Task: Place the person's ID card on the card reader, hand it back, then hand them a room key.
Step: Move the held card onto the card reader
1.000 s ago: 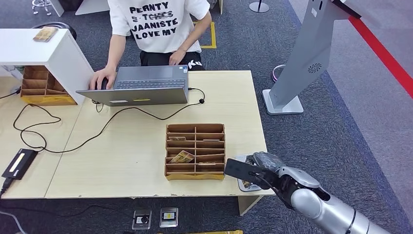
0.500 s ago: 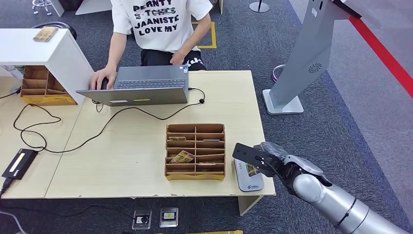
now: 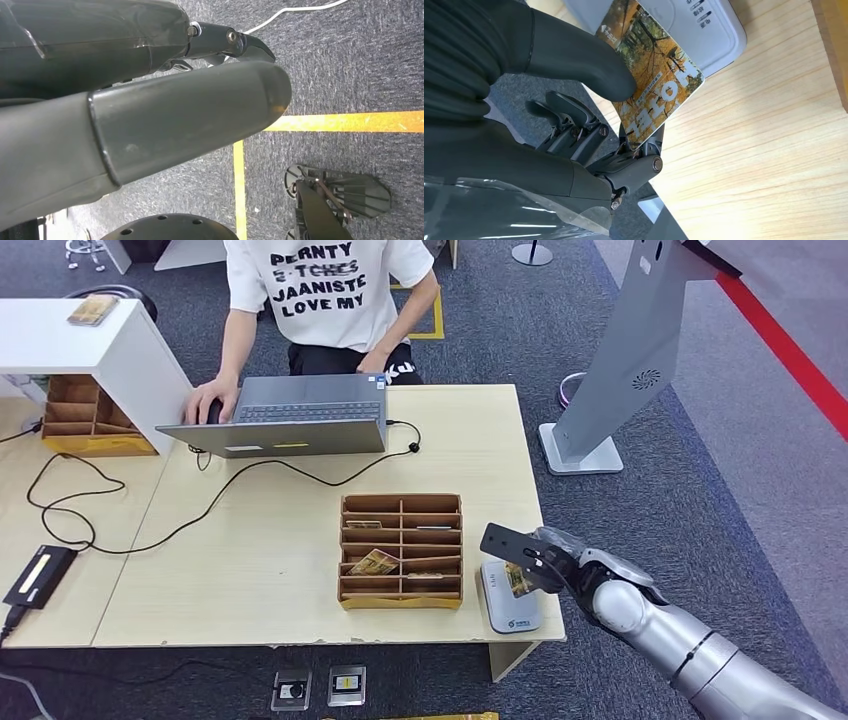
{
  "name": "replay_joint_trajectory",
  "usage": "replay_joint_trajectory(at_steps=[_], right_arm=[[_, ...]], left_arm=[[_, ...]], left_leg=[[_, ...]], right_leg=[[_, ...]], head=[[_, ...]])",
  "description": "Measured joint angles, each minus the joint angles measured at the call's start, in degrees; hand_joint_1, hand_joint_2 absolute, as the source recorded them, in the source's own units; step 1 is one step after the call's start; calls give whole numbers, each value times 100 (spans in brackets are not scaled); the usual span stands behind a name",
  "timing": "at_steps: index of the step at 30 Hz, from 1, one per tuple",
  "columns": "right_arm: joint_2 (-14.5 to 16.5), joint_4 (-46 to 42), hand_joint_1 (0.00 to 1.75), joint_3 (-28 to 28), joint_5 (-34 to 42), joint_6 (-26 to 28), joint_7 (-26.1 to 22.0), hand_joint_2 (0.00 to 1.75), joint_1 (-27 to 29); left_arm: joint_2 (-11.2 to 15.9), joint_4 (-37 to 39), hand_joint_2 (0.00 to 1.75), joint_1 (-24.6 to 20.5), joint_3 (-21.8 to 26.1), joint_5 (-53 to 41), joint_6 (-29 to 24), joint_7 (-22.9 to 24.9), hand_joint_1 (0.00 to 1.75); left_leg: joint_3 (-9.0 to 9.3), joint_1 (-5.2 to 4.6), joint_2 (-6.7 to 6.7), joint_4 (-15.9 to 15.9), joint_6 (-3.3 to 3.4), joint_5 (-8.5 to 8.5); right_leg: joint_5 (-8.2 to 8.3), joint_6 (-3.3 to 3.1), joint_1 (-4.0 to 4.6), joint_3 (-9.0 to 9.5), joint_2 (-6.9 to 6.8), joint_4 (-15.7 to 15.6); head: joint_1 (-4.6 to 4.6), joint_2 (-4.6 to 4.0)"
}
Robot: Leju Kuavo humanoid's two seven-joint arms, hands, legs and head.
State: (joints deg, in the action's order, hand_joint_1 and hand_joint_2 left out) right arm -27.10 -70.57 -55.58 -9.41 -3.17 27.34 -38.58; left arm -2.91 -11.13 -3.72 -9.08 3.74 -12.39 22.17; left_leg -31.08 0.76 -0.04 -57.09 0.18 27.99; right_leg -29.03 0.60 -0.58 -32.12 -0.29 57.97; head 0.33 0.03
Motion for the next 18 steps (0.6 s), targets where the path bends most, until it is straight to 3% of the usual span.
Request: replay_joint_trajectory(at_steps=[18], right_arm=[[481,1128,175,-146,62,-176,-211,175,-357]], left_arm=[[-33,0,0,0,-5,228,-284,8,0]], left_leg=[[14,0,0,0,0,-1]], right_leg=[[0,1,0,10,2,0]], head=[[0,1]])
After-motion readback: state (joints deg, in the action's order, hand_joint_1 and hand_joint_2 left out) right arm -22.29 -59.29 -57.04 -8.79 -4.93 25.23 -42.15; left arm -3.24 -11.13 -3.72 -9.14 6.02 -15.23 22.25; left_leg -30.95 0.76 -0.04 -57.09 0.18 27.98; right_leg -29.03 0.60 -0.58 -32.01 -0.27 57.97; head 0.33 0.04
